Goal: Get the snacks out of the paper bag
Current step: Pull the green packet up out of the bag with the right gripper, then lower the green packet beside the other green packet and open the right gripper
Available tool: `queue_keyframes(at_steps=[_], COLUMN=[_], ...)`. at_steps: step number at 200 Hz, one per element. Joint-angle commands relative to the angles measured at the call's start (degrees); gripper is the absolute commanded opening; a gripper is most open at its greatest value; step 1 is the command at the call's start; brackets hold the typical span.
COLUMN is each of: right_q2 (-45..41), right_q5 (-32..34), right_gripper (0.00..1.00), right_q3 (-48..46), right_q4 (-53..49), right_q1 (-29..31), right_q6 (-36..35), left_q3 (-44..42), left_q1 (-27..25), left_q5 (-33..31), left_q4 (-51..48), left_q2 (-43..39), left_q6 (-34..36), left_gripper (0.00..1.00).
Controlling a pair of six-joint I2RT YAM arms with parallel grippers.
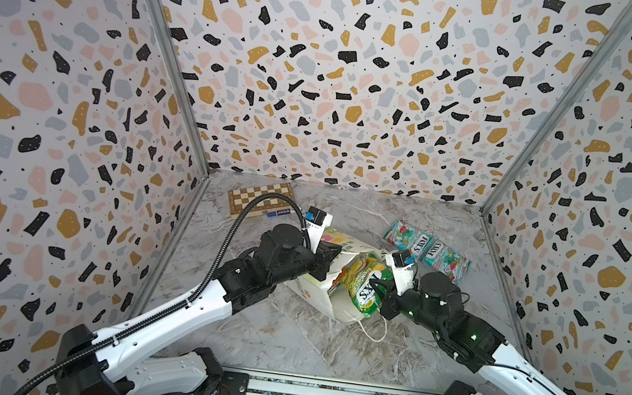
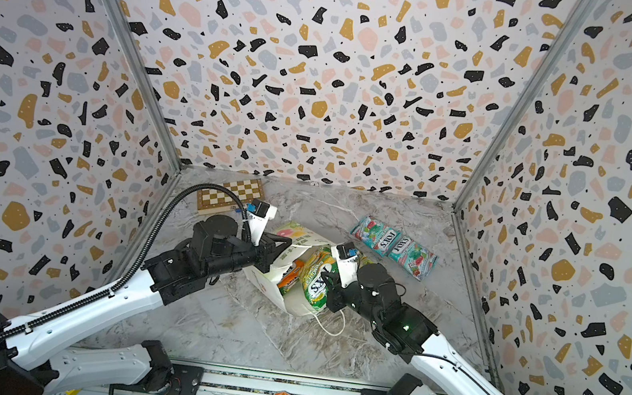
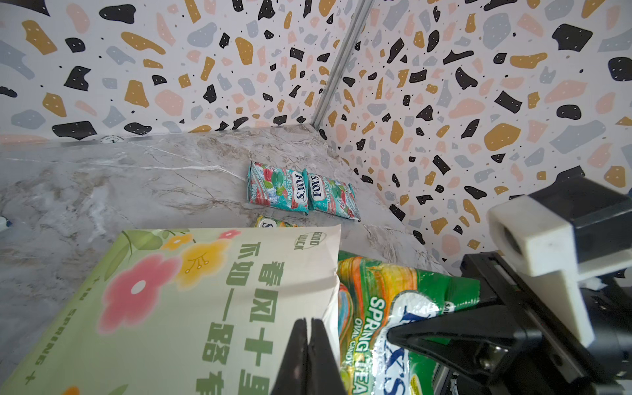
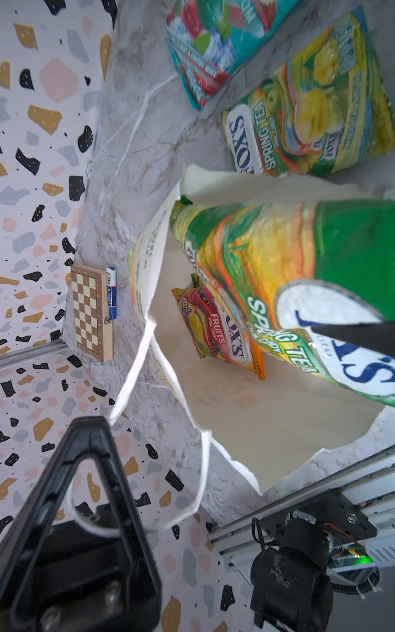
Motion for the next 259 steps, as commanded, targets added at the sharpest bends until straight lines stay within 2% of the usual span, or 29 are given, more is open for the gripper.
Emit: queue_keyframes(at_steps=[1,47,98,131,159,175,194,231,259], right_q2=[-4.21,-12.64,-17.80,-17.63,-15.55,-14.14,-12.78,-10.02,-7.55], right_q5=[6.28,12.47,21.88,29.85,31.79,31.05,27.01,14.66,7.04], right_gripper=[0.00,0.00,0.00,0.00,0.00,0.00,0.00,0.00,0.00], right_q3=[3.82,2.43,1.89,1.45,1.07,0.52,-0.48,-2.84,-4.90], right_q4=[-1.71,-1.43,-2.99,-5.33,-7.37,-8.25,-8.43,-7.54,-6.49], right_q1=[-0.31,-0.41,-0.49,-0.96,-3.36,-6.27,-11.28,-23.30,-30.10], right_q6=[-3.50,-6.25,-7.11,-5.41,-3.48,-2.18,-1.62,-0.17,0.89], left_q3=[-0.51,-0.87,-0.61,-0.49,-0.51,-0.51,-0.51,-0.60,-0.52], left_q1=[-0.29,-0.34,-0.35,-0.35,-0.29,-0.31,-0.34,-0.35,-0.35], left_q5=[-0.51,-0.30,-0.29,-0.14,-0.11,-0.03,-0.11,-0.20,-0.28], left_q4=[2.49,2.84,2.82,2.84,2.83,2.84,2.84,2.75,2.53], left_q2=[-1.32,-1.32,-0.94,-0.78,-0.82,-0.80,-0.80,-0.87,-0.82], left_q6=[-0.38,-0.70,-0.65,-0.68,-0.73,-0.69,-0.69,-0.56,-0.42], left_gripper=[0.00,0.00,0.00,0.00,0.00,0.00,0.00,0.00,0.00])
